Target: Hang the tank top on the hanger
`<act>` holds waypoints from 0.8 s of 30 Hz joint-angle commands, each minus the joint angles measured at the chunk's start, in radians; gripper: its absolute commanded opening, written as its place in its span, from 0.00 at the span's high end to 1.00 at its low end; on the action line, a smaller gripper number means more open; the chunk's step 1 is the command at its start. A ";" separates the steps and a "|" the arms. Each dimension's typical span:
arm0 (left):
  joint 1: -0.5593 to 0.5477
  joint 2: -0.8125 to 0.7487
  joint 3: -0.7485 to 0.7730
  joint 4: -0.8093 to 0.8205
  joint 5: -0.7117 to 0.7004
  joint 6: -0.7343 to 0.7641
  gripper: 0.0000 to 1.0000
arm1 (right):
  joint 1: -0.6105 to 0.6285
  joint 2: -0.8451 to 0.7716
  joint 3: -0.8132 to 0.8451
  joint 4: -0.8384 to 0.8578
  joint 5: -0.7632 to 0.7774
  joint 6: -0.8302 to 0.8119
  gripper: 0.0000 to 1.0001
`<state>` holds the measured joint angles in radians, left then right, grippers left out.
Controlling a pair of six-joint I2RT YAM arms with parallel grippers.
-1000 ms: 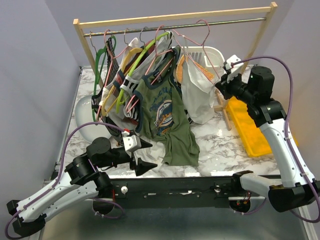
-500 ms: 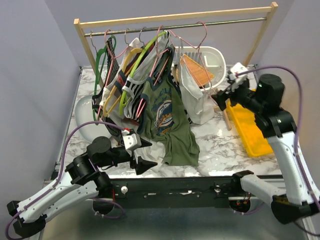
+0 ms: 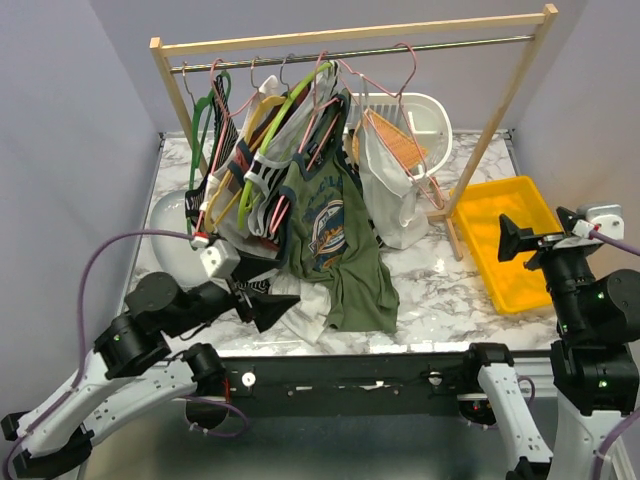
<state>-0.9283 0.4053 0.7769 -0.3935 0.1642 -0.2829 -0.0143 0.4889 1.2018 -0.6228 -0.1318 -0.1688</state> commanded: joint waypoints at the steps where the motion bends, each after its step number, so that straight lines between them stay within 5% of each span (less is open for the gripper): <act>1: 0.008 -0.052 0.122 -0.175 -0.141 0.005 0.01 | -0.084 -0.059 0.001 -0.080 0.159 0.115 0.00; 9: 0.008 -0.094 0.226 -0.300 -0.196 0.001 0.01 | -0.171 -0.082 0.059 -0.158 -0.001 0.083 0.00; 24: 0.008 -0.122 0.239 -0.344 -0.207 -0.006 0.01 | -0.200 -0.064 0.088 -0.187 -0.081 0.035 0.00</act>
<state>-0.9283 0.2943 1.0039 -0.7124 -0.0204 -0.2855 -0.2054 0.4126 1.2728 -0.7776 -0.1791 -0.1093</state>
